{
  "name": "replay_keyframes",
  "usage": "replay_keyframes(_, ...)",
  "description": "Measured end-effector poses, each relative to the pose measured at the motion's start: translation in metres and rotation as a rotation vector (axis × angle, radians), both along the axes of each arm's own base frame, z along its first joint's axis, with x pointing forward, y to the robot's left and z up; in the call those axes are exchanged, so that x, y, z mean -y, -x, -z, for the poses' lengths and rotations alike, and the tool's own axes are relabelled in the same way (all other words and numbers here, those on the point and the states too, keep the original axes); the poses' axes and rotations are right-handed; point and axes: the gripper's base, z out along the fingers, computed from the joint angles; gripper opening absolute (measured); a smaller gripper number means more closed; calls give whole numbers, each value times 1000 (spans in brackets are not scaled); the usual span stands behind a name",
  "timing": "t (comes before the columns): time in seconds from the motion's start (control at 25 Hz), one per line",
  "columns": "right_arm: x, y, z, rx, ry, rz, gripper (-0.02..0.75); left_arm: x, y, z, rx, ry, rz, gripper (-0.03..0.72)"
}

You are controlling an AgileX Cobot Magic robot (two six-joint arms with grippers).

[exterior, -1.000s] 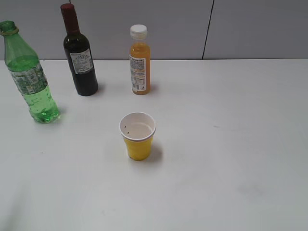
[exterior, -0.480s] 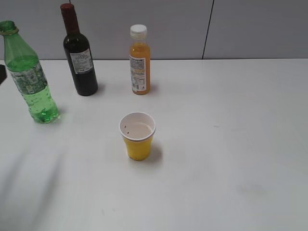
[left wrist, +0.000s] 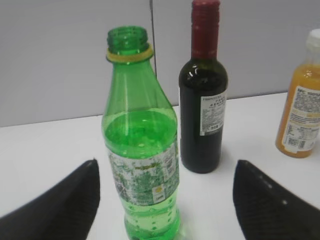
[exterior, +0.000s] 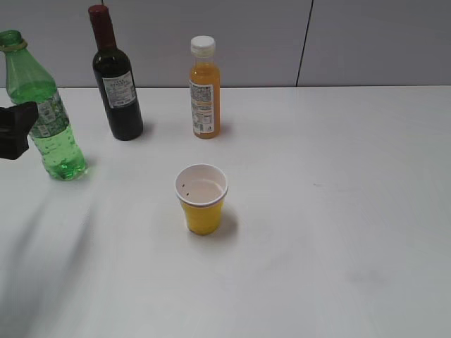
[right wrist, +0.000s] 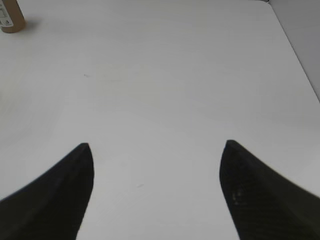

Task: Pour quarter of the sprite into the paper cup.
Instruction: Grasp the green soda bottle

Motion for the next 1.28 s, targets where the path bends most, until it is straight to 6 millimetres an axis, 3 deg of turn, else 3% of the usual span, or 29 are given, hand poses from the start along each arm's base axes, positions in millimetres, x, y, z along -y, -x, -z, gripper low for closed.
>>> replay_keyframes(0.72,0,0,0,0,0,0,591,-1,-28,50,39,12,-60,620)
replay_keyframes(1.04,0,0,0,0,0,0,591,-2,-50,50,68,20,-84,620)
replay_keyframes(1.28,0,0,0,0,0,0,591,1,-63,63,40,13,-85,620)
